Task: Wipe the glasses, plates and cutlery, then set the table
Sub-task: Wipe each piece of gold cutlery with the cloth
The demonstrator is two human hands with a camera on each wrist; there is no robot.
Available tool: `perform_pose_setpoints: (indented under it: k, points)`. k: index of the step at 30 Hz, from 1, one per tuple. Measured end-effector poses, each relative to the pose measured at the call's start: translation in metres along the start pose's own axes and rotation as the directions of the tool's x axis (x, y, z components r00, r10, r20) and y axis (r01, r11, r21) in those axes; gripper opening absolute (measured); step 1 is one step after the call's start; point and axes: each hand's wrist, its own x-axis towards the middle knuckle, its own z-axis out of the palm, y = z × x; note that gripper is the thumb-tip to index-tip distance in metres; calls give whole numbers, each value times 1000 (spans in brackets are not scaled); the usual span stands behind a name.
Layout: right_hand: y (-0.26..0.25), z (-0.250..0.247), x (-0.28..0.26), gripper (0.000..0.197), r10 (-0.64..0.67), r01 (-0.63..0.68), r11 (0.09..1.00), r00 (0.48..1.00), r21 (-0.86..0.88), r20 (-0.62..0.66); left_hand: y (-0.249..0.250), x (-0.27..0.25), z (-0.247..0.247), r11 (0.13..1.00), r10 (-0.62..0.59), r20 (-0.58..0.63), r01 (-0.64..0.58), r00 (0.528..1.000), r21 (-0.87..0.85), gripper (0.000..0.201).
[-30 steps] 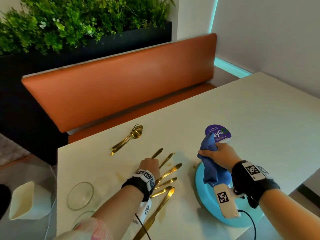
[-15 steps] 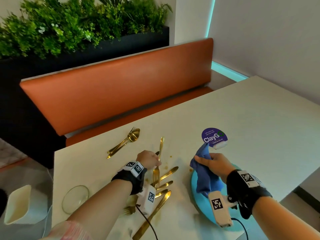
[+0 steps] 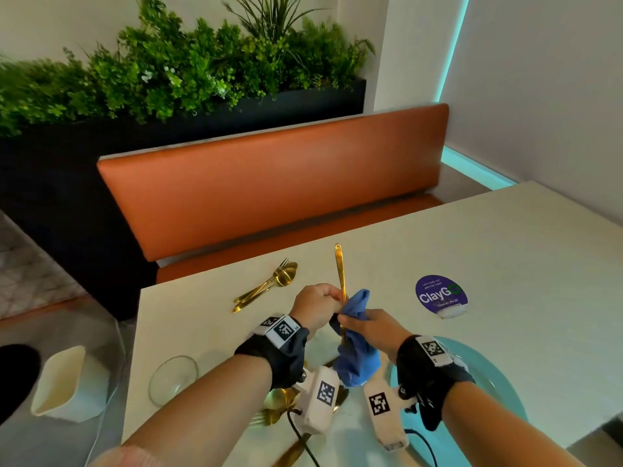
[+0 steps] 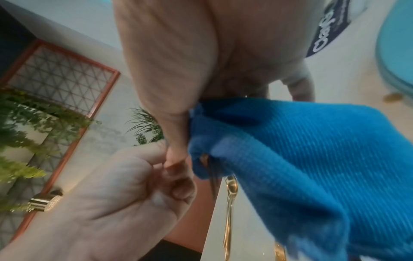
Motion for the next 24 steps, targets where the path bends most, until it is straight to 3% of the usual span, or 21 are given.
perform_pose_setpoints:
  k: [5,12,20,22,24]
  points:
    - [4,7,3,29,47,-44,997,997,57,-60,3,-1,6,997,-8,-21,6,1000,-71,22]
    - [20,6,-4,27,155,-147,974,988,174,-30,1,1,16,977,-99,-57,86,993,-194,20]
    - [16,-22,-2,27,145,-144,989,984,24,-103,8,6,13,967,-106,-77,85,991,-238,11]
    - [11,-33,-2,24,128,-141,981,987,-135,-102,14,4,12,996,-89,-111,91,990,10,22]
    - [5,-45,-5,25,116,-138,932,990,-334,-86,17,1,5,906,15,-201,72,980,417,68]
